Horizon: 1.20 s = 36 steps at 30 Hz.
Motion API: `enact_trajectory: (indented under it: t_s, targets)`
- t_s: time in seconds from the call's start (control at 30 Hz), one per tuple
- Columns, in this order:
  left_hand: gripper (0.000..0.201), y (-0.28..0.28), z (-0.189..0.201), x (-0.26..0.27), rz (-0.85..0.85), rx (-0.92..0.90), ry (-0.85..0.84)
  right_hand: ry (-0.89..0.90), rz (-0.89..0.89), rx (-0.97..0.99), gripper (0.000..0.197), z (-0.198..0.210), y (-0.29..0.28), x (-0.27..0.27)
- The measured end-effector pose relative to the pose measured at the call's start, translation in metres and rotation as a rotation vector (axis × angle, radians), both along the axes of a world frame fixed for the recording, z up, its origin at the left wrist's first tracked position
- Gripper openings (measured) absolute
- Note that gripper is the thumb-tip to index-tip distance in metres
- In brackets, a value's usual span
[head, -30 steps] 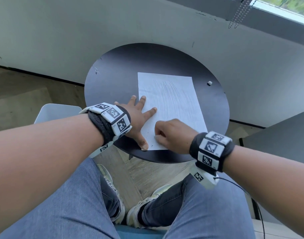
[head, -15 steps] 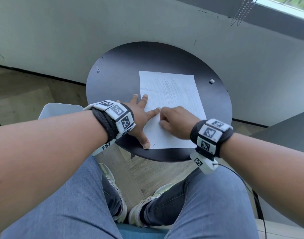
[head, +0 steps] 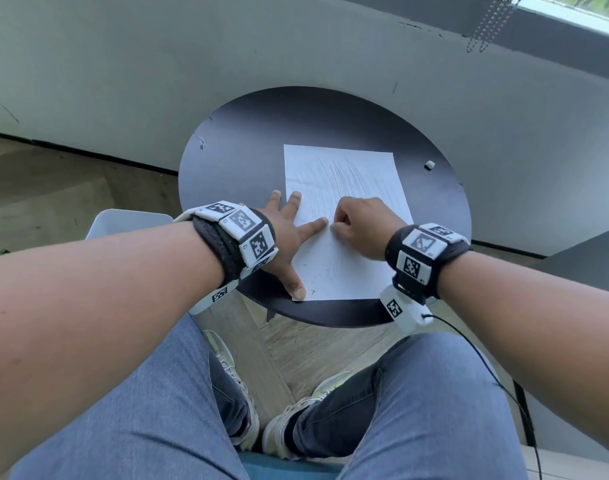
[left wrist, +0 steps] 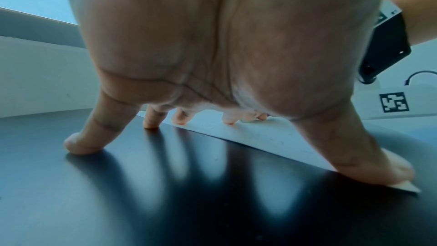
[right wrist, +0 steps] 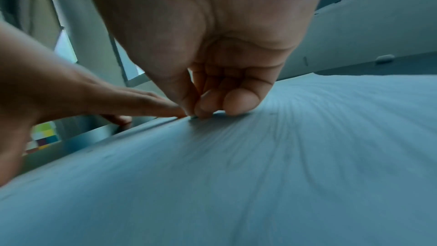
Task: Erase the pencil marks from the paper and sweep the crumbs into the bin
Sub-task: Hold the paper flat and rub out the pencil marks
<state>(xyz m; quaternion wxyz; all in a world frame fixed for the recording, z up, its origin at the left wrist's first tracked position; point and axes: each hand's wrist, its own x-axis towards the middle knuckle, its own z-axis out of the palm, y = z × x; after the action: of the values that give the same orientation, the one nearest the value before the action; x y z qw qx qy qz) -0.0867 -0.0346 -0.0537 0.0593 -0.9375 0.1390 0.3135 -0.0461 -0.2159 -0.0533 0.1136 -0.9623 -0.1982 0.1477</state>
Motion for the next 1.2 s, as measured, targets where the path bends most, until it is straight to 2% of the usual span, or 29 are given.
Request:
enact_trajectory:
  t_s: [0.2,0.27,0.33,0.47,0.57,0.83,1.07,1.2]
  targets:
    - [0.144,-0.002,0.0,0.001,0.007,0.015,0.012,0.025,0.2,0.014,0.015,-0.011,-0.012,-0.066]
    - [0.144,-0.003,0.001,0.0,0.005,0.02,0.016,0.039,0.238,0.004,0.015,-0.01,-0.011,-0.072]
    - [0.144,-0.004,0.001,0.001,0.009,0.019,0.021,0.041,0.212,-0.008,0.014,-0.007,-0.01,-0.058]
    - [0.144,-0.003,0.001,0.002,0.006,0.018,0.018,0.015,0.046,-0.011,0.013,-0.001,-0.008,-0.009]
    - [0.144,-0.003,0.001,0.002,0.008,0.015,0.019,-0.005,0.006,-0.041,0.013,-0.001,-0.007,0.005]
    - [0.144,-0.008,0.005,0.0,0.013,0.034,0.028,0.042,0.229,-0.038,0.016,-0.008,-0.015,-0.07]
    - [0.142,-0.008,0.007,0.0,0.027,0.023,0.028,0.006,-0.049,-0.036,0.012,-0.001,-0.013,-0.001]
    - [0.143,-0.007,0.006,0.001,0.024,0.019,0.028,0.027,-0.034,-0.014,0.011,-0.004,-0.013,-0.013]
